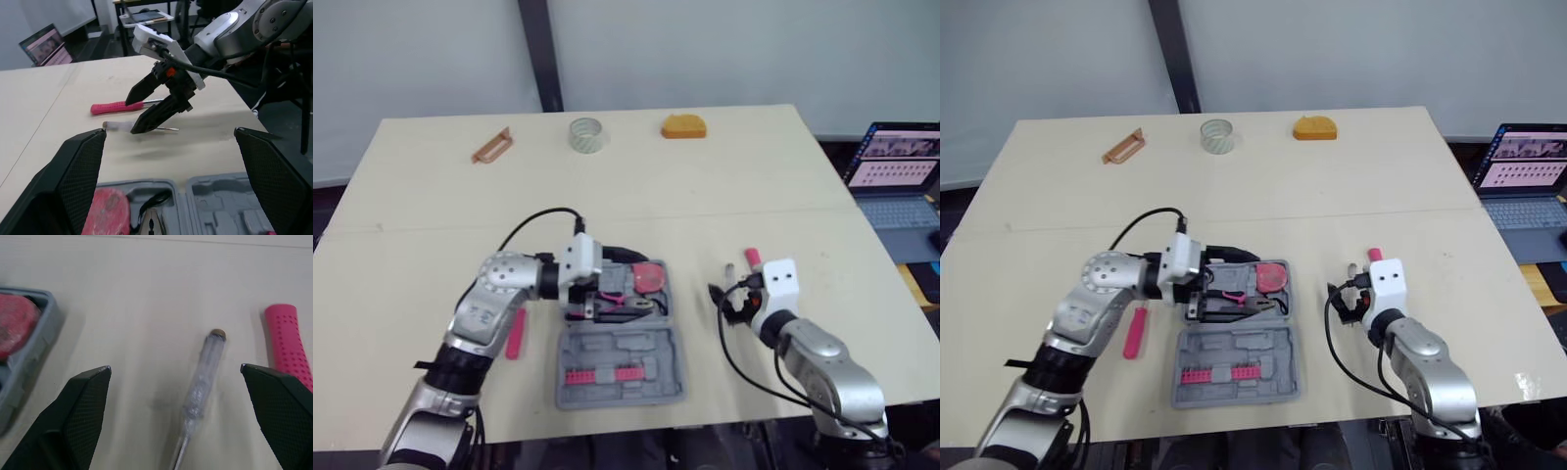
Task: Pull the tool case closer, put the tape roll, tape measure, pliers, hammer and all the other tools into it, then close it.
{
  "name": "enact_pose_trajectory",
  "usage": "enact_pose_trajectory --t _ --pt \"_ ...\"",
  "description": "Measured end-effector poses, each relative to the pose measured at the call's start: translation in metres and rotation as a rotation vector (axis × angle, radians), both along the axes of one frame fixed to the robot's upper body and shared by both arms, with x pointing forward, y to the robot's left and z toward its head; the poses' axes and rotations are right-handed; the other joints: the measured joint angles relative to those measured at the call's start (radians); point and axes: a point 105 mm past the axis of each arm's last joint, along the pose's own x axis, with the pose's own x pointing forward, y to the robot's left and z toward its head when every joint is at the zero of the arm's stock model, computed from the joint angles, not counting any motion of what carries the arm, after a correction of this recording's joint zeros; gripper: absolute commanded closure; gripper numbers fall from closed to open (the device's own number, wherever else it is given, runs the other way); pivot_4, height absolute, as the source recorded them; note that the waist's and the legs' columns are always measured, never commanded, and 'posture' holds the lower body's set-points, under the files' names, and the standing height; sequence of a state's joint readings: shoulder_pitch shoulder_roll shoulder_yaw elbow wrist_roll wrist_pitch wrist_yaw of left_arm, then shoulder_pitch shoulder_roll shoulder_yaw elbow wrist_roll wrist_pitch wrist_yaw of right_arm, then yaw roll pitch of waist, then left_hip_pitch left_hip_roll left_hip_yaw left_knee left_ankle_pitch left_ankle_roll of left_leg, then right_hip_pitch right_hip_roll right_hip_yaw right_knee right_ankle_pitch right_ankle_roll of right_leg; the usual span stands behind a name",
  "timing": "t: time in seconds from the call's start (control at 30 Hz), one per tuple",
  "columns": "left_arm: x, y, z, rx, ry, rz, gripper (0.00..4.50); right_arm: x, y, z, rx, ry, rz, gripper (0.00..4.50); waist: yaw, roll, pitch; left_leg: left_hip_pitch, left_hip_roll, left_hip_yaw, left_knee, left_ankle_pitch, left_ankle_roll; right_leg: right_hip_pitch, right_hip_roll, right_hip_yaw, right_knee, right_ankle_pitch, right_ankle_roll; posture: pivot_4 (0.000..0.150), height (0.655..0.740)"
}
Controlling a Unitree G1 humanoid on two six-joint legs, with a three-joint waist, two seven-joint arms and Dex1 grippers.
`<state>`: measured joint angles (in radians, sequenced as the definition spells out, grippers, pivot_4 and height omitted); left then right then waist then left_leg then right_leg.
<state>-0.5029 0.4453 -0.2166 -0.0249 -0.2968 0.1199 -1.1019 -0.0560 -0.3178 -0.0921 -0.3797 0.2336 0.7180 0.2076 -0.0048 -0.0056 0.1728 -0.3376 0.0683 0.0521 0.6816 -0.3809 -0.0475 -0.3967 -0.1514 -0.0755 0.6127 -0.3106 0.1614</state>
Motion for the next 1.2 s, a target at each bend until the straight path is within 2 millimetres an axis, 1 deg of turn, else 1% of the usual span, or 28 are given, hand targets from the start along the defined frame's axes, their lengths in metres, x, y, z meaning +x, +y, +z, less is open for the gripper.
enact_pose_trajectory --t 0.17,0.37,0.6,0.87,0.97,1.07,1.1,1.13,1.17,1.2 --pt "0.007 -0.004 -0.005 -0.022 -0.019 0.027 0.0 0.005 -0.001 0.0 0.0 -0.011 -0.064 0.02 0.003 0.0 0.0 0.0 0.0 0.0 0.0 0.0 0.0 0.0 0.0 0.0 0.0 0.0 0.0 0.15 0.74" --pt "0.013 -0.004 -0.008 -0.017 -0.028 0.075 0.0 0.004 0.001 -0.015 0.016 0.036 -0.08 0.02 0.004 0.0 0.0 0.0 0.0 0.0 0.001 0.0 0.0 0.0 0.0 0.0 0.0 0.0 0.001 0.15 0.74" --pt "0.014 -0.003 -0.01 -0.012 -0.015 0.095 0.0 0.007 0.0 -0.032 0.028 0.082 -0.107 0.02 0.003 0.0 0.0 0.0 0.0 0.0 0.001 0.0 0.0 0.0 0.0 0.0 0.0 0.0 0.0 0.15 0.74" --pt "0.011 -0.005 -0.008 -0.018 -0.017 0.105 0.0 0.015 0.001 -0.032 0.042 0.055 -0.115 0.02 0.003 0.0 0.0 0.0 0.0 0.0 0.001 0.0 0.0 0.0 0.0 0.0 0.0 0.0 0.001 0.15 0.74" --pt "0.011 -0.004 -0.01 -0.017 -0.01 0.11 0.0 0.016 0.0 -0.032 0.044 0.052 -0.123 0.84 0.003 0.0 0.0 0.0 0.0 0.0 0.001 0.0 0.0 0.0 0.0 0.0 0.0 0.0 0.001 0.15 0.74" --pt "0.012 -0.004 -0.01 -0.017 -0.006 0.115 0.0 0.017 -0.001 -0.032 0.048 0.049 -0.13 2.28 0.002 0.0 0.0 0.0 0.0 -0.001 0.001 0.0 0.0 0.0 0.0 0.0 0.0 0.0 0.001 0.15 0.74" --pt "0.012 -0.004 -0.01 -0.017 -0.006 0.116 0.0 0.017 0.0 -0.032 0.052 0.048 -0.13 2.57 0.002 0.0 0.0 0.0 0.0 -0.001 0.001 0.0 0.0 0.0 0.0 0.0 0.0 0.0 0.001 0.15 0.74" --pt "0.012 -0.004 -0.01 -0.018 -0.006 0.116 0.0 0.017 0.0 -0.032 0.055 0.047 -0.13 3.2 0.002 0.0 0.0 0.0 0.0 -0.001 0.001 0.0 0.0 0.0 0.0 0.0 0.0 0.0 0.001 0.15 0.74" --pt "0.012 -0.004 -0.01 -0.018 -0.006 0.116 0.0 0.017 0.0 -0.032 0.056 0.047 -0.13 3.46 0.002 0.0 0.0 0.0 0.0 -0.001 0.0 0.0 0.0 0.0 0.0 0.0 0.0 0.0 0.001 0.15 0.74" --pt "0.012 -0.004 -0.01 -0.018 -0.006 0.116 0.0 0.017 0.0 -0.032 0.057 0.047 -0.13 3.46 0.002 0.0 0.0 0.0 0.0 -0.001 0.001 0.0 0.0 0.0 0.0 0.0 0.0 0.0 0.001 0.15 0.74"
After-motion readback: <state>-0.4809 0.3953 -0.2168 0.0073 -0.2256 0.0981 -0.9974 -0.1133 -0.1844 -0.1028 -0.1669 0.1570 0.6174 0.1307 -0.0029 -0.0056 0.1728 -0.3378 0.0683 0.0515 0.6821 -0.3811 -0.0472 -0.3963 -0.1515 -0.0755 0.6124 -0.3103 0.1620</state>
